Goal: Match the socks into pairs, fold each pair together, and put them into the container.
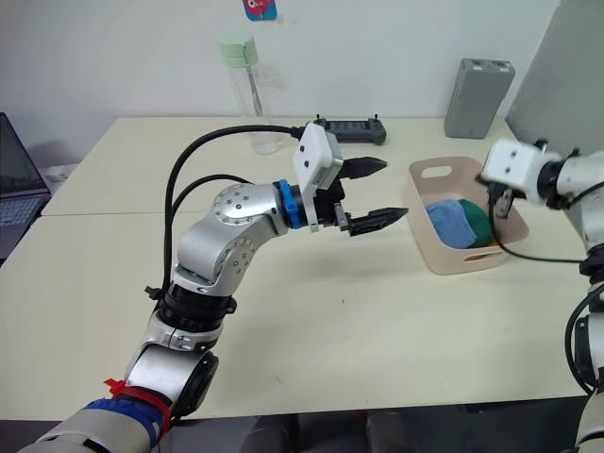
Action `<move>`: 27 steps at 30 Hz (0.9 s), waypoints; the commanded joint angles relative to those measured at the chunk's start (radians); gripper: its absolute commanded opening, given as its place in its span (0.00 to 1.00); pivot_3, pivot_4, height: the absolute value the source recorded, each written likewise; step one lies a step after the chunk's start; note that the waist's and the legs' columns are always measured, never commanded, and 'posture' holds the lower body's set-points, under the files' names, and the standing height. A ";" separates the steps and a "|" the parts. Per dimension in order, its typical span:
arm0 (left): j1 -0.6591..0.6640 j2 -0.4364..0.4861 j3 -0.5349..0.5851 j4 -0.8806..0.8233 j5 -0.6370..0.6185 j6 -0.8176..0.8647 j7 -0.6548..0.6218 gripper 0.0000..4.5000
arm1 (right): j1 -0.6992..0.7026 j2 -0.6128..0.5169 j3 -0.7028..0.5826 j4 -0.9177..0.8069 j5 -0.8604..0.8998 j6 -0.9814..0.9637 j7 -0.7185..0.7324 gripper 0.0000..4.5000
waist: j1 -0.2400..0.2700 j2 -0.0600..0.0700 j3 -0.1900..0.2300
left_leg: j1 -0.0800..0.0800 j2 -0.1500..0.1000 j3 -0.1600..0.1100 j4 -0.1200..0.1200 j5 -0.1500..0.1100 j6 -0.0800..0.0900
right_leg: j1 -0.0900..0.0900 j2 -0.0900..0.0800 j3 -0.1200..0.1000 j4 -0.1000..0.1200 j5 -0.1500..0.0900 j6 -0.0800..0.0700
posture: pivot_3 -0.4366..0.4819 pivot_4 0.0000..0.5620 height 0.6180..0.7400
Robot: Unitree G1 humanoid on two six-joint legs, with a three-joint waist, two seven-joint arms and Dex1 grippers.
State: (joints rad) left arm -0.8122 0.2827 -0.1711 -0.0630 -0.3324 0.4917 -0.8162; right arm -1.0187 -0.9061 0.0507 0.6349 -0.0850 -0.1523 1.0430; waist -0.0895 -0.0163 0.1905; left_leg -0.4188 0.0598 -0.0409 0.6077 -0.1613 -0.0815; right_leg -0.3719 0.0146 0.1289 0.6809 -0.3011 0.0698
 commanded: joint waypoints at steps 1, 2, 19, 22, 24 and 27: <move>0.032 0.037 0.091 -0.023 -0.003 -0.042 0.039 1.00 | 0.028 0.049 -0.101 -0.233 0.151 0.181 -0.037 0.15 | 0.000 0.000 0.000 | 0.000 0.000 0.000 0.000 0.000 0.000 | 0.000 0.000 0.000 0.000 0.000 0.000 | 0.48 0.27 1.00; 0.056 0.053 0.113 -0.021 0.003 -0.055 0.052 1.00 | 0.063 0.086 -0.124 -0.334 0.201 0.266 -0.066 0.21 | 0.002 0.000 0.000 | 0.000 0.001 0.000 0.000 0.000 0.000 | 0.000 0.000 -0.001 0.001 0.000 0.000 | 0.48 0.27 1.00; 0.610 0.053 0.228 -0.150 0.058 -0.193 0.264 1.00 | 0.782 0.626 0.067 -1.037 0.240 0.663 -0.622 0.99 | 0.042 -0.001 -0.003 | -0.014 0.001 -0.006 0.002 0.000 0.000 | -0.010 0.000 -0.006 0.000 0.001 -0.005 | 0.48 0.27 1.00; 0.674 0.043 0.202 -0.140 0.114 -0.227 0.309 1.00 | 0.855 0.642 0.068 -0.996 0.204 0.616 -0.669 0.99 | 0.041 -0.001 -0.003 | -0.013 0.001 -0.005 0.003 0.000 0.000 | -0.011 0.000 -0.005 0.000 0.000 -0.002 | 0.48 0.27 1.00; 0.705 0.039 0.196 -0.149 0.134 -0.217 0.338 1.00 | 0.886 0.646 0.062 -0.980 0.200 0.606 -0.681 0.99 | 0.039 -0.002 -0.003 | -0.013 0.001 -0.005 0.003 0.000 0.000 | -0.011 0.000 -0.005 0.000 0.001 -0.001 | 0.48 0.27 1.00; 0.735 0.044 0.196 -0.165 0.144 -0.214 0.354 1.00 | 0.903 0.651 0.058 -0.974 0.204 0.603 -0.690 0.99 | 0.034 -0.002 -0.004 | -0.013 0.001 -0.004 0.002 0.000 0.000 | -0.012 0.001 -0.004 0.000 0.000 -0.006 | 0.48 0.27 1.00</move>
State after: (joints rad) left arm -0.0793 0.3240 0.0242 -0.1715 -0.1976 0.2965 -0.4784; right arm -0.1122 -0.2619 0.1281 -0.3122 0.1147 0.4786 0.3640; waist -0.0558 -0.0182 0.1870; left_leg -0.4314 0.0612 -0.0453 0.6101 -0.1610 -0.0818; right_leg -0.3838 0.0152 0.1247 0.6811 -0.3005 0.0629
